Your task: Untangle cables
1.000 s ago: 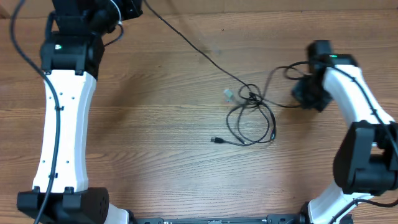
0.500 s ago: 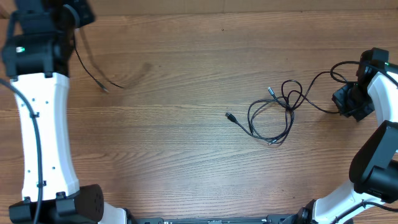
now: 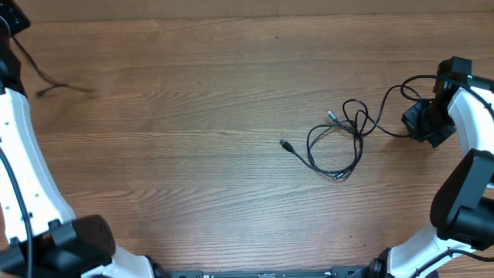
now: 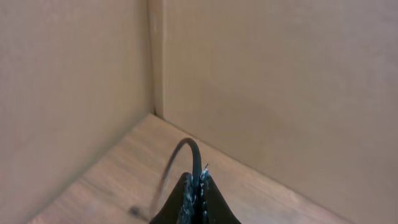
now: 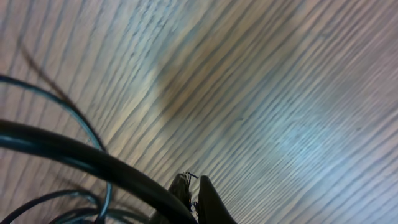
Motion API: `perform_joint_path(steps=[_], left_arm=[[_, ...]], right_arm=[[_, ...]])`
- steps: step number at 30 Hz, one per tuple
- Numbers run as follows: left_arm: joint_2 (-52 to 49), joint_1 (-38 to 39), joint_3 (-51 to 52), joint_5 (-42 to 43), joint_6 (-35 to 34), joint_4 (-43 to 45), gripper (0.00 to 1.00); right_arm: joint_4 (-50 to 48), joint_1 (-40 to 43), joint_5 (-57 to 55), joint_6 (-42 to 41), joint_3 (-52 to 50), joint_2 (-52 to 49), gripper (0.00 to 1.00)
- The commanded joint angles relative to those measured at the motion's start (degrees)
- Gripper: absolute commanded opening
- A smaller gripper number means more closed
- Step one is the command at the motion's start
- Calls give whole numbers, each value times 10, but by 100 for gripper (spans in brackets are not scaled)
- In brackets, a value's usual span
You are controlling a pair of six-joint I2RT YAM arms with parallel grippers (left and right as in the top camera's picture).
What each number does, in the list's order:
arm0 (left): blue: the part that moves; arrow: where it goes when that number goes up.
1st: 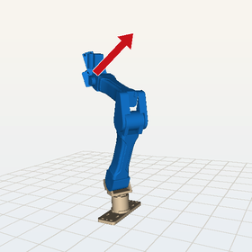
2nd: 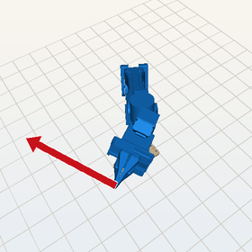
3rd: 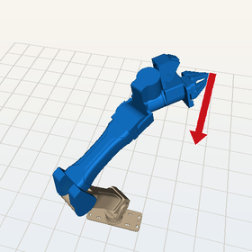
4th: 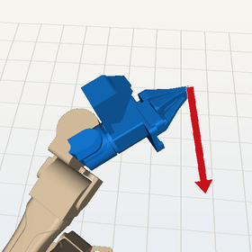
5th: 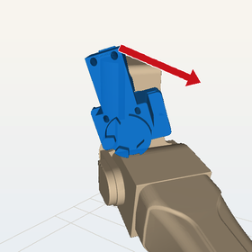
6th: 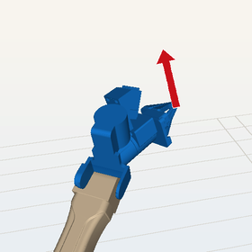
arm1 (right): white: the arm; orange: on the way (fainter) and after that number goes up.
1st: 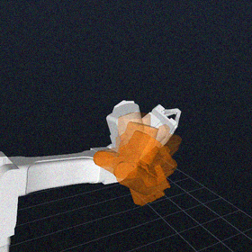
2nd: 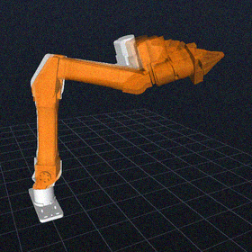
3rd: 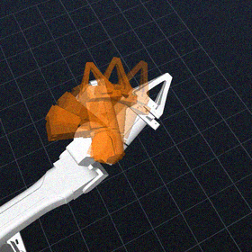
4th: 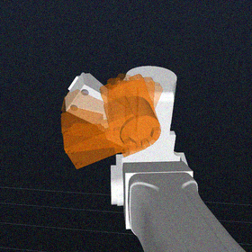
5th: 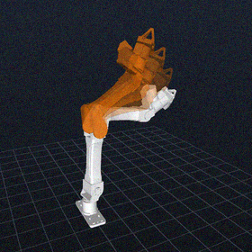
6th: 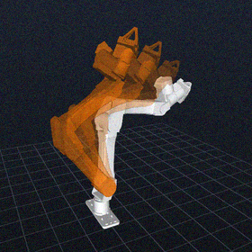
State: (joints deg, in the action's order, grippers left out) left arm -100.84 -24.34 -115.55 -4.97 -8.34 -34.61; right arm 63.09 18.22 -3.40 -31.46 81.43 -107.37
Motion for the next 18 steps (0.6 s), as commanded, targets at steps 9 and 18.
perform_joint_path(steps=[9, 18], left_arm=[[-182, -25, -9, 196, -12, 48, 4], [-280, -17, -9, 208, -71, 40, 4]], right_arm=[[-4, -31, 50, 1, 0, 1, 5], [-8, -40, 50, 1, 0, 1, 8]])
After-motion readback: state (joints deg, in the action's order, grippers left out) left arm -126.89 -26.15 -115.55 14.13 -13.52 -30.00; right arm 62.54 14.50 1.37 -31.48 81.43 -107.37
